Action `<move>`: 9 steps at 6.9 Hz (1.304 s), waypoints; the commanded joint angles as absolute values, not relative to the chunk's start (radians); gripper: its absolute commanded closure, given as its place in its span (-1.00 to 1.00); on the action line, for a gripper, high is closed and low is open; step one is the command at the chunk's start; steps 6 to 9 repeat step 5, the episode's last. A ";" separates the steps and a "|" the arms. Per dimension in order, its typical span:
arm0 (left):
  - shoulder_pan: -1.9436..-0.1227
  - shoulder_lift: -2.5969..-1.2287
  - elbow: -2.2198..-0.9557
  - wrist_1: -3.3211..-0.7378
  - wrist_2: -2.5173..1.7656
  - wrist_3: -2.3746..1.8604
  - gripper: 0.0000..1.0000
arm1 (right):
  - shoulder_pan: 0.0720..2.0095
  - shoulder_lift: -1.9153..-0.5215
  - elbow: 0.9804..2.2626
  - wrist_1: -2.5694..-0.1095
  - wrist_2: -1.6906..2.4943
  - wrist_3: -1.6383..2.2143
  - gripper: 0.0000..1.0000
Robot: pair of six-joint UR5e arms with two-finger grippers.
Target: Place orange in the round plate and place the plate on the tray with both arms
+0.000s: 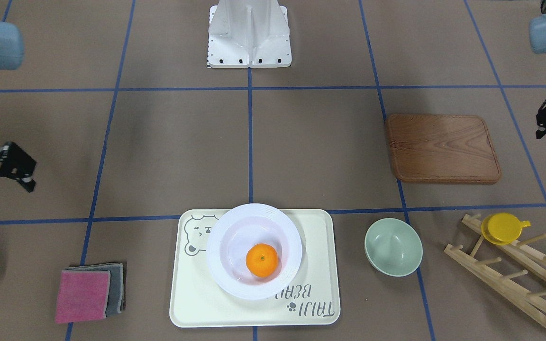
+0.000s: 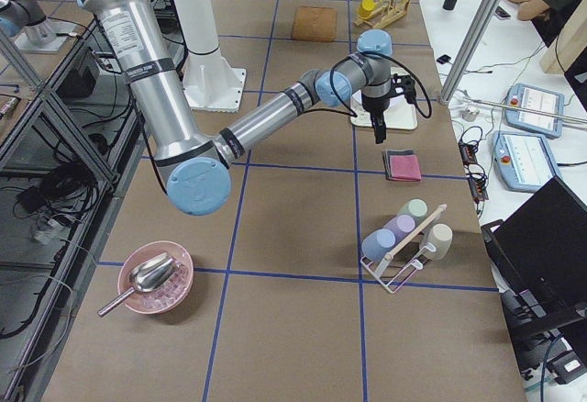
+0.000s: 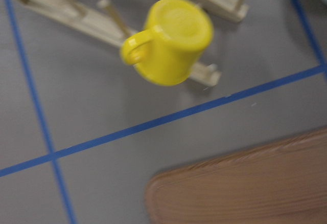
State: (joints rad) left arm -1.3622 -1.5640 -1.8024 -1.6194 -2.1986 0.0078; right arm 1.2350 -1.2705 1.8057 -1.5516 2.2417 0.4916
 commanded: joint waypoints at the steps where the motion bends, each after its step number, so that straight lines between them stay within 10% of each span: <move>1: -1.443 -1.556 -1.799 -1.517 -2.198 0.095 -0.98 | 1.370 -1.545 1.835 -1.560 2.333 0.239 -1.00; 9: -1.448 -1.513 -1.807 -1.525 -2.252 0.055 -0.98 | 1.502 -1.680 1.835 -1.562 2.322 0.055 -1.00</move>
